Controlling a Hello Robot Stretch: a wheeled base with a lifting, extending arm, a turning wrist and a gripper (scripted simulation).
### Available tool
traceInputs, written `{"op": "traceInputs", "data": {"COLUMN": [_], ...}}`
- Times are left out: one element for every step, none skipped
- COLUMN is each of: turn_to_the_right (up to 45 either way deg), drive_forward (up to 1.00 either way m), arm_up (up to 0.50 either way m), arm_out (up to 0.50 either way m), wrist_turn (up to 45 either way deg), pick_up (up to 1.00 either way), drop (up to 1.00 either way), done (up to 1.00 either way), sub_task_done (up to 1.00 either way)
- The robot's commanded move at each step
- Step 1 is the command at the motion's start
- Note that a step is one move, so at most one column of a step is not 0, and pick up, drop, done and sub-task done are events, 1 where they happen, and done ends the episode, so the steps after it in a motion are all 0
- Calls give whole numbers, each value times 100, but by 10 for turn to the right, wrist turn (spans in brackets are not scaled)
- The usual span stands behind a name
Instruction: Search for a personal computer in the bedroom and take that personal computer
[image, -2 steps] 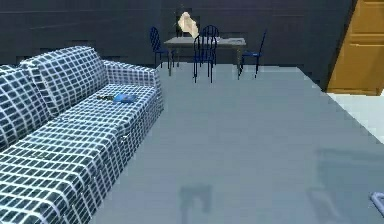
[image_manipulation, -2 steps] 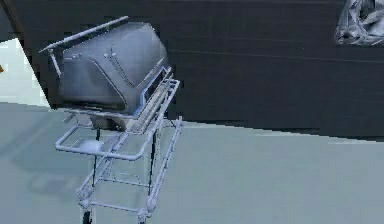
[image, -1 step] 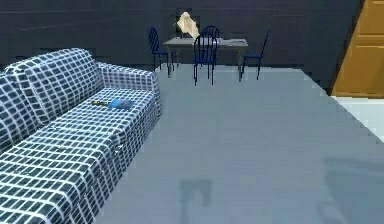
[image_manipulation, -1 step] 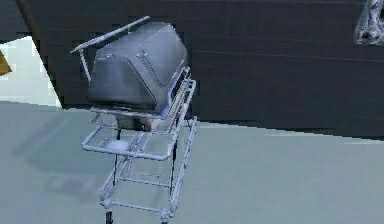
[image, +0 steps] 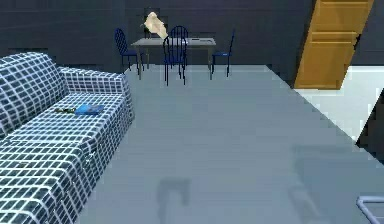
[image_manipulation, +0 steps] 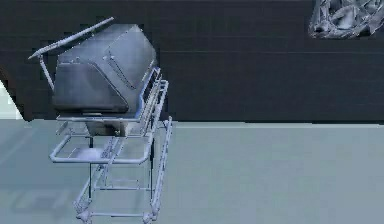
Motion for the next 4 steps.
{"op": "traceInputs", "data": {"turn_to_the_right": [0, 420, 0, 30], "drive_forward": [75, 0, 100, 0], "arm_up": [0, 0, 0, 0], "arm_out": [0, 0, 0, 0], "wrist_turn": [0, 0, 0, 0], "pick_up": [0, 0, 0, 0], "drop": [0, 0, 0, 0], "done": [0, 0, 0, 0], "sub_task_done": [0, 0, 0, 0]}}
